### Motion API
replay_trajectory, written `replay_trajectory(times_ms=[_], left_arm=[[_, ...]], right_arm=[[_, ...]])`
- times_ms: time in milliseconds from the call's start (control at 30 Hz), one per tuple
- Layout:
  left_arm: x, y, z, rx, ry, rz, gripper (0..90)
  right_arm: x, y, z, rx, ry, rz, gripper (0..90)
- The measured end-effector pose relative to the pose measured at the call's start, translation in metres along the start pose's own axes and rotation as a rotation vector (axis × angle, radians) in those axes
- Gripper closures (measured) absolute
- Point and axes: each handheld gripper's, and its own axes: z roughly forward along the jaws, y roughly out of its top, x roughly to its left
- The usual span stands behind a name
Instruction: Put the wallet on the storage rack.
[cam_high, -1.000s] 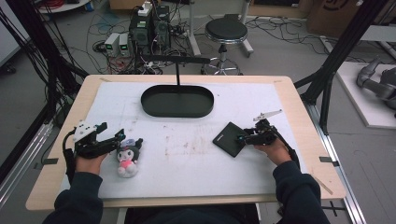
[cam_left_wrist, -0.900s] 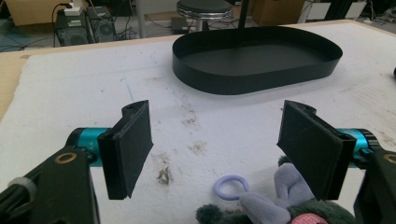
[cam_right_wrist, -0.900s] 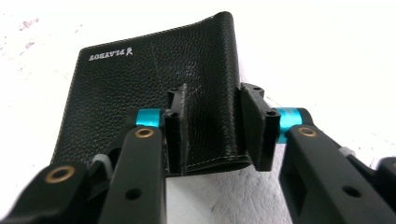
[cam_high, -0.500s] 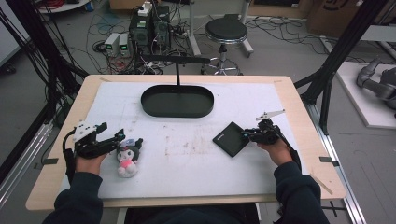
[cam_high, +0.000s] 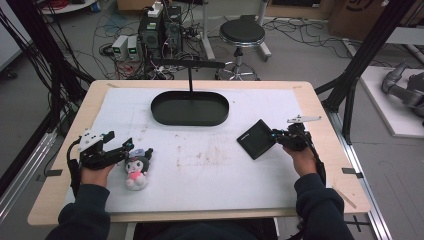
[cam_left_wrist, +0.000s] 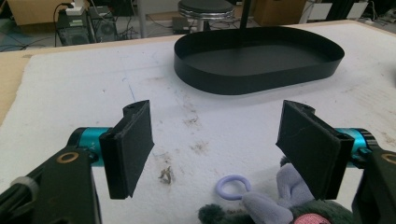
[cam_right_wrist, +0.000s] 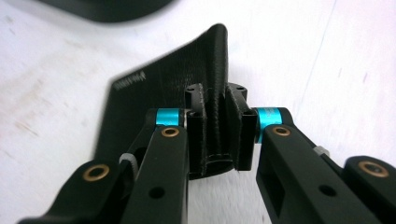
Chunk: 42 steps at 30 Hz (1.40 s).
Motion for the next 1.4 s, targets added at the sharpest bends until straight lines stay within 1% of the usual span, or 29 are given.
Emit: replay_trajectory(times_ms=[33, 67, 100, 200, 233, 267, 300, 333, 400, 433, 467, 500, 533, 567, 600, 667, 700, 733, 767, 867, 933, 967, 1000, 1200, 1233, 1267, 1300, 1333, 1400], left_arm=[[0.000, 0.000, 0.000, 0.000, 0.000, 0.000, 26.4], [0.000, 0.000, 0.000, 0.000, 0.000, 0.000, 26.4], [0.000, 0.000, 0.000, -0.001, 0.000, -0.001, 26.4], [0.000, 0.000, 0.000, 0.000, 0.000, 0.000, 26.4], [0.000, 0.000, 0.000, 0.000, 0.000, -0.001, 26.4], [0.000, 0.000, 0.000, 0.001, -0.001, 0.001, 26.4], [0.000, 0.000, 0.000, 0.001, -0.001, 0.001, 26.5], [0.000, 0.000, 0.000, 0.001, -0.001, 0.001, 26.5], [0.000, 0.000, 0.000, 0.001, -0.001, 0.003, 26.5], [0.000, 0.000, 0.000, 0.001, -0.001, 0.003, 26.5], [0.000, 0.000, 0.000, 0.003, -0.001, 0.004, 26.5], [0.000, 0.000, 0.000, 0.003, -0.002, 0.007, 26.5], [0.000, 0.000, 0.000, 0.003, -0.002, 0.007, 26.5], [0.000, 0.000, 0.000, 0.003, -0.002, 0.007, 26.5], [0.000, 0.000, 0.000, 0.003, -0.002, 0.006, 26.5], [0.000, 0.000, 0.000, 0.002, -0.001, 0.006, 26.5], [0.000, 0.000, 0.000, 0.002, -0.001, 0.006, 26.5], [0.000, 0.000, 0.000, 0.000, 0.000, 0.005, 26.5], [0.000, 0.000, 0.000, 0.000, -0.001, 0.005, 26.5], [0.000, 0.000, 0.000, 0.003, -0.003, 0.007, 26.5], [-0.001, 0.000, 0.001, 0.004, -0.004, 0.006, 26.5], [-0.001, 0.000, 0.001, 0.003, -0.005, 0.006, 26.5], [-0.001, 0.000, 0.001, 0.004, -0.006, 0.008, 26.5], [-0.001, 0.000, 0.001, 0.004, -0.006, 0.004, 26.5], [-0.001, 0.000, 0.001, 0.005, -0.006, 0.005, 26.5], [-0.001, 0.000, 0.001, 0.006, -0.007, 0.006, 26.5], [-0.001, 0.000, 0.001, 0.006, -0.008, 0.005, 26.5], [-0.001, 0.000, 0.001, 0.007, -0.009, 0.005, 26.5], [-0.001, 0.000, 0.001, 0.007, -0.010, 0.004, 26.6]], right_arm=[[0.002, 0.002, -0.003, -0.016, -0.002, -0.009, 81.2], [0.006, 0.005, -0.007, -0.058, -0.003, -0.039, 81.7], [0.008, 0.006, -0.010, -0.074, -0.005, -0.047, 81.9], [0.011, 0.009, -0.016, -0.117, -0.015, -0.064, 82.5], [0.011, 0.009, -0.016, -0.117, -0.015, -0.064, 82.5], [0.012, 0.011, -0.021, -0.138, -0.026, -0.077, 82.7], [0.012, 0.011, -0.021, -0.138, -0.026, -0.077, 82.7], [0.014, 0.013, -0.025, -0.169, -0.039, -0.091, 83.1], [0.017, 0.016, -0.030, -0.194, -0.059, -0.117, 83.2], [0.017, 0.016, -0.030, -0.194, -0.059, -0.117, 83.2], [0.019, 0.018, -0.033, -0.205, -0.065, -0.133, 83.3], [0.023, 0.020, -0.034, -0.219, -0.056, -0.167, 83.2], [0.023, 0.020, -0.034, -0.219, -0.056, -0.167, 83.2], [0.026, 0.020, -0.033, -0.209, -0.058, -0.191, 83.2], [0.029, 0.020, -0.031, -0.195, -0.046, -0.210, 83.1], [0.034, 0.020, -0.025, -0.160, 0.002, -0.254, 82.8], [0.040, 0.021, -0.022, -0.171, 0.019, -0.287, 82.2], [0.041, 0.022, -0.021, -0.168, 0.041, -0.288, 81.4], [0.041, 0.022, -0.021, -0.168, 0.041, -0.288, 81.4], [0.040, 0.021, -0.021, -0.171, 0.100, -0.277, 78.2], [0.039, 0.020, -0.021, -0.171, 0.118, -0.269, 75.9], [0.039, 0.020, -0.021, -0.173, 0.121, -0.260, 72.3], [0.038, 0.020, -0.019, -0.171, 0.123, -0.252, 66.1], [0.034, 0.019, -0.018, -0.173, 0.133, -0.238, 65.6], [0.035, 0.018, -0.018, -0.179, 0.153, -0.253, 66.4], [0.035, 0.018, -0.018, -0.179, 0.153, -0.253, 66.4], [0.036, 0.018, -0.018, -0.183, 0.162, -0.270, 67.3], [0.036, 0.018, -0.018, -0.183, 0.162, -0.270, 67.3], [0.037, 0.018, -0.018, -0.185, 0.146, -0.288, 67.3]])
